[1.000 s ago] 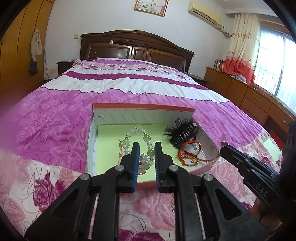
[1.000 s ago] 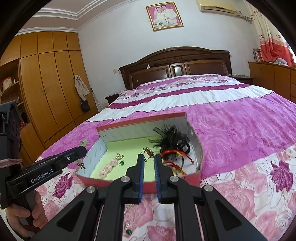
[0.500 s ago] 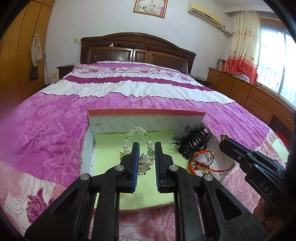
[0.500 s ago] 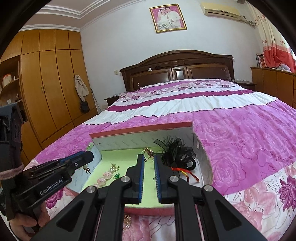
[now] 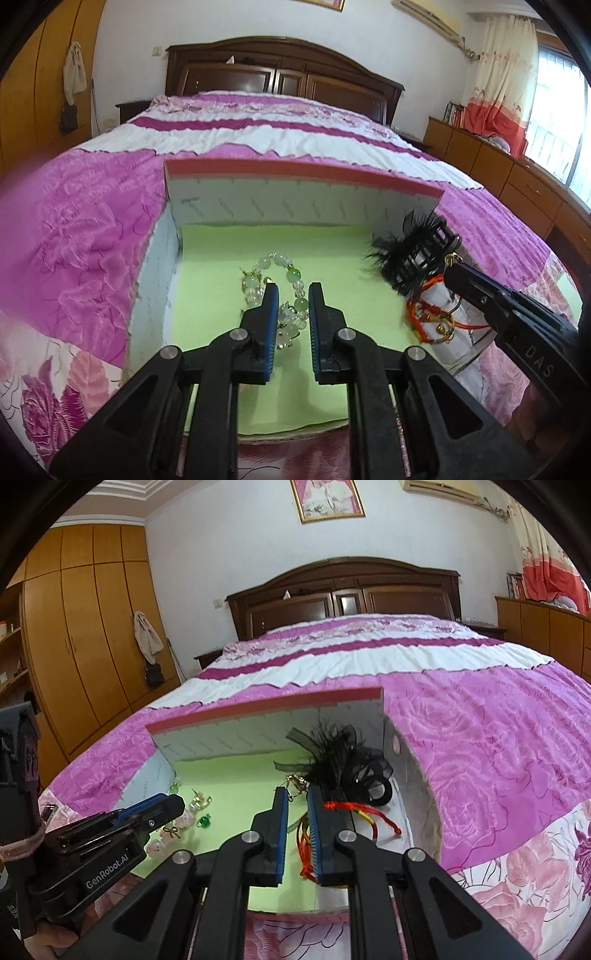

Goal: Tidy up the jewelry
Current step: 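Carry the bead bracelet and gold earring into the pink box and open both tools, then move both open tools back toward the last jewelry on the bedspread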

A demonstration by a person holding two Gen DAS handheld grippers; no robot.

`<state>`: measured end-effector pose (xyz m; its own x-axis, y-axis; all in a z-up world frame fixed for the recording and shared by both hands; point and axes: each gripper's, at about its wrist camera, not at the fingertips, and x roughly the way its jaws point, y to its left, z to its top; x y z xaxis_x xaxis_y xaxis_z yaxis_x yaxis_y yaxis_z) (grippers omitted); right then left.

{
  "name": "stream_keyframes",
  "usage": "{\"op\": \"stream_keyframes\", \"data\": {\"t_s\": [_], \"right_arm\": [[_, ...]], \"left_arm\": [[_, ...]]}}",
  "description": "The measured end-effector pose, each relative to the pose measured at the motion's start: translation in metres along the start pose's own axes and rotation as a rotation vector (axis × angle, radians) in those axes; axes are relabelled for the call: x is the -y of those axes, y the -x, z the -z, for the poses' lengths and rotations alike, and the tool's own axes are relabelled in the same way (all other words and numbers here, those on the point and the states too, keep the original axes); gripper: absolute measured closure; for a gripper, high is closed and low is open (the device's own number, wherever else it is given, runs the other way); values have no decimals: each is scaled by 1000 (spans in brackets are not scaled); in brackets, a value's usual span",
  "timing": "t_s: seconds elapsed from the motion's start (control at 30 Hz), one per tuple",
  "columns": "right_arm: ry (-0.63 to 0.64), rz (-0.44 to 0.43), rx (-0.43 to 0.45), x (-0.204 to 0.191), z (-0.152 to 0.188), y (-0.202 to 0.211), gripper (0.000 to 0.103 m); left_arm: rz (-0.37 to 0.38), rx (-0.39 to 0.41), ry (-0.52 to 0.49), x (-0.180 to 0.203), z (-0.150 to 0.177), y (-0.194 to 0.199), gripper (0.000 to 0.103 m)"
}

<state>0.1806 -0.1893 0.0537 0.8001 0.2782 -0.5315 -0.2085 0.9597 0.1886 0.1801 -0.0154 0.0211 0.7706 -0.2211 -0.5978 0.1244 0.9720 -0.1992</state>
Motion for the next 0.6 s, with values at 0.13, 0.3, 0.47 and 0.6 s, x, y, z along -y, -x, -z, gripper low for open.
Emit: {"op": "stream_keyframes", "data": {"t_s": [0.13,0.3,0.47,0.6], "right_arm": [[-19,2,-27,4,3,-6,90],[-41,-4,-43,7,5,-8,90],[-43,-5,-43,7,5,-6,80],[-48,-9,-33,7,4,-3,70]], "left_arm": [[5,-18,5,-1,1,-3,95],[2,-37,11,-2,2,-6,94],[1,-59,20,-3,3,-9,85],[-2,-51,27,-4,4,-4,77]]}}
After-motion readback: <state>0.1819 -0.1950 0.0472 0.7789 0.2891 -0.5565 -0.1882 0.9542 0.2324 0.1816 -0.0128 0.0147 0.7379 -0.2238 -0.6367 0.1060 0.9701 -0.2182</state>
